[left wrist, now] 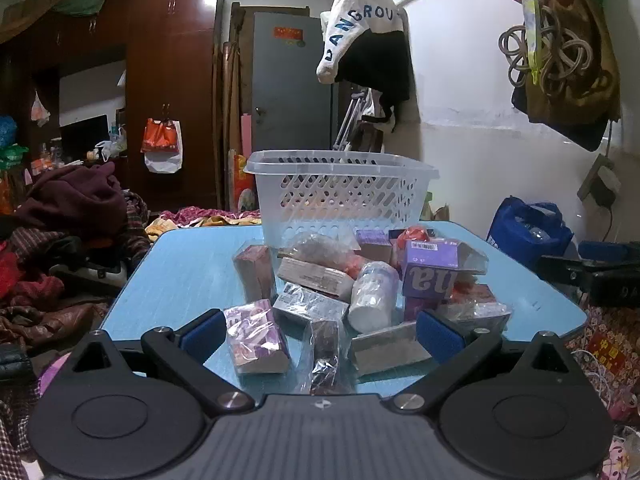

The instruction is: Organize objects

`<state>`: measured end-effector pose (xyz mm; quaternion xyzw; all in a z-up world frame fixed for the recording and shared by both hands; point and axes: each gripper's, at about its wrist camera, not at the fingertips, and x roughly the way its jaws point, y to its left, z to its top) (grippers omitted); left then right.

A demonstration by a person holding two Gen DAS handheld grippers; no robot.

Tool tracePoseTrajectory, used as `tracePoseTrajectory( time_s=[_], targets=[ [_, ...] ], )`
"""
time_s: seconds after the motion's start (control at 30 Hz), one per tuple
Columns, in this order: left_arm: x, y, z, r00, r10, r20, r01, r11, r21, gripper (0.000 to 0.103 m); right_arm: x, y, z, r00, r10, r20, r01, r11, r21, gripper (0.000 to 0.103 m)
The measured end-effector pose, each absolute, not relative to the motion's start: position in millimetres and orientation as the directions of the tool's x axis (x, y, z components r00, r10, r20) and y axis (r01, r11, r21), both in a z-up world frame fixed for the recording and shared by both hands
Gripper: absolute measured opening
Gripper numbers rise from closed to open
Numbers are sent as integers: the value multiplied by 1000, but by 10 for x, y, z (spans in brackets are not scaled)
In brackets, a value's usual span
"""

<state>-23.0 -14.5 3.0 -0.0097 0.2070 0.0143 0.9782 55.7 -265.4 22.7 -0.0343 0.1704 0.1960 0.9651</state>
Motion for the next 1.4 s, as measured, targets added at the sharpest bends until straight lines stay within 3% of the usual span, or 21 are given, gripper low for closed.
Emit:
tracePoseTrajectory(
  time_s=[1.4],
  targets=[
    [-164,-144,-75,893,58,-446,-63,998,5,103,620,-2714,177,860,376,-346,-396,918,13,103]
  ],
)
